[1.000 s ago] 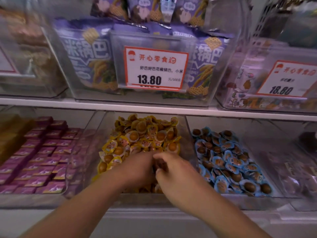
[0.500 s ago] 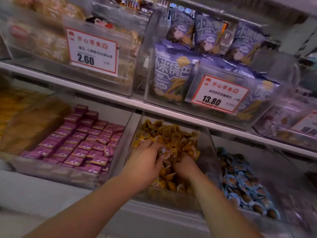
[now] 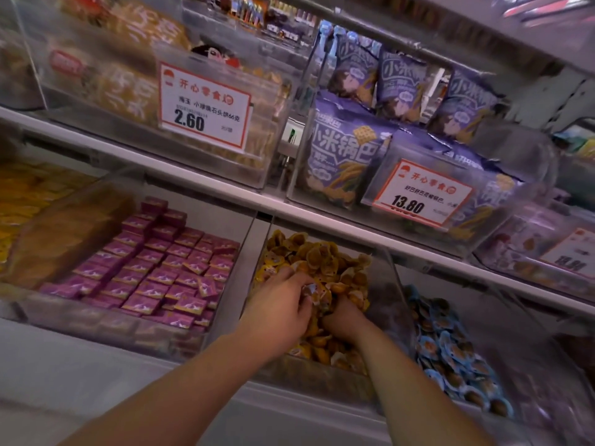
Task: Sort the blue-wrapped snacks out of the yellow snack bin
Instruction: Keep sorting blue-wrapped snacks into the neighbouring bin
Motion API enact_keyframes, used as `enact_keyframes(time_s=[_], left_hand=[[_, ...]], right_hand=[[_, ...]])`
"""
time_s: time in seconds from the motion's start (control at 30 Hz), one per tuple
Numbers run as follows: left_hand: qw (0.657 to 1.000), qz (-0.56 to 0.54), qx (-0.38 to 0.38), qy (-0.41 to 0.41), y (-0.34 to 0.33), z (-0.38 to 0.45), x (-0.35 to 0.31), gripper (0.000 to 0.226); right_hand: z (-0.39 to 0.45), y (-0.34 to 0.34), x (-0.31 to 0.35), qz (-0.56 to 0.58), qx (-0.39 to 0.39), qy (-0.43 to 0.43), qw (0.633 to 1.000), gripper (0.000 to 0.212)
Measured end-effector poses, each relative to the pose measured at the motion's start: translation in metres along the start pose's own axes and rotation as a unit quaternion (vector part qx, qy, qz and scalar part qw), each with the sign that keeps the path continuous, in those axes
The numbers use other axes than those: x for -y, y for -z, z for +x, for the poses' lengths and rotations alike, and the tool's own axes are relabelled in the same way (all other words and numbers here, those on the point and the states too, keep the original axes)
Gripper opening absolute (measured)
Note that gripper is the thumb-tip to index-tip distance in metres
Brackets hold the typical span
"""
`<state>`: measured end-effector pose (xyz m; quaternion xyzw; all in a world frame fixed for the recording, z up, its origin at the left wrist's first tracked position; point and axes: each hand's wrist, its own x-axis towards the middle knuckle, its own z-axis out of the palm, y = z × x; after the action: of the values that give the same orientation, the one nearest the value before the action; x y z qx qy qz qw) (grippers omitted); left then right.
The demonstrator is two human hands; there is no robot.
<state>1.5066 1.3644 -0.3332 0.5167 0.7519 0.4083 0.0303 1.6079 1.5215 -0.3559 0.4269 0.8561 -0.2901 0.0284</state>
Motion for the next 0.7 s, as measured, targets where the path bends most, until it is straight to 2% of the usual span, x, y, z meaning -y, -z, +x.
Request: enact_keyframes(time_s=[0.2,0.3,0.5,0.57,0.63,0.67,0.7], left_hand=[[1.0,-0.012,-0.008,0.003,-0.001,-0.002,0.0,0.029],[1.0,-0.015,-0.011,-0.001,-0.001,-0.003,0.001,0.028],[1.0,-0.029,-0.011,0.006,-0.002,0.001,0.002,0.027],[0.999,-0.039,-0.011,0.018,-0.002,0.003,0.003,0.027],[0.998,-0.055,-0.012,0.029,-0.001,0.004,0.002,0.028],[0.997,-0.065,-0.014,0.033,0.0,0.004,0.002,0.028],[0.996,-0.076,-0.016,0.037,0.001,0.004,0.001,0.028]], right_hand=[[0.02,-0.004,0.003,-0.079,0.0,-0.081,0.994,0.079],[0.026,0.001,0.001,-0.039,-0.005,-0.09,0.995,0.089],[0.019,-0.002,-0.005,-0.035,-0.025,-0.02,0.999,0.064],[0.016,-0.001,-0.005,0.013,-0.023,-0.022,0.999,0.077],[0.006,0.004,-0.003,0.129,-0.031,-0.09,0.987,0.096],[0.0,0.007,-0.001,0.191,-0.022,-0.119,0.974,0.09],[-0.006,0.009,0.001,0.255,-0.002,-0.133,0.958,0.076]])
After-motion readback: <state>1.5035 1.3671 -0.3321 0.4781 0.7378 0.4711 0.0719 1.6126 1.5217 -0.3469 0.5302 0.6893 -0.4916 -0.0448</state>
